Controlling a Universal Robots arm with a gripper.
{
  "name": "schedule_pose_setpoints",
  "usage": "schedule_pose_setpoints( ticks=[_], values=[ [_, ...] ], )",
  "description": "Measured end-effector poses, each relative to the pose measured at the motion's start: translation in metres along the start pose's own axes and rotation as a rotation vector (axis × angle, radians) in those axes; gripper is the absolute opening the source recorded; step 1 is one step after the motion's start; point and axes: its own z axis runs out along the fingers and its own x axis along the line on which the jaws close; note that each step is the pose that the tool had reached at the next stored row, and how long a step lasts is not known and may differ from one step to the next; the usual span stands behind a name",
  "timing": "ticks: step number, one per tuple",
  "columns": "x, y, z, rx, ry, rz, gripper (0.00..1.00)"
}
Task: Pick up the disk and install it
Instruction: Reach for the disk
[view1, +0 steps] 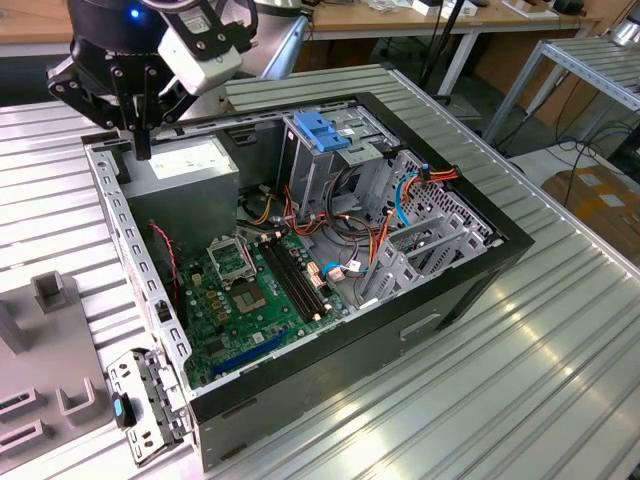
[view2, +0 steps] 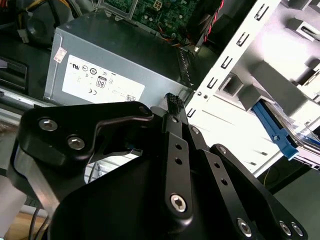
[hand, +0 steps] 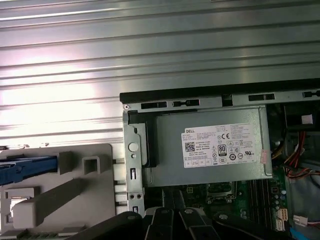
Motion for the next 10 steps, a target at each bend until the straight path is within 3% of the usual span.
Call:
schedule_pose_setpoints(
  ticks=[6,10],
  values=[
    [0.0149,-0.0012,0.0005,-0.0001,0.0000,0.000,0.11],
    [0.0213,-0.0017,0.0008,-0.0001,-0.0001,0.000,0.11]
  ],
)
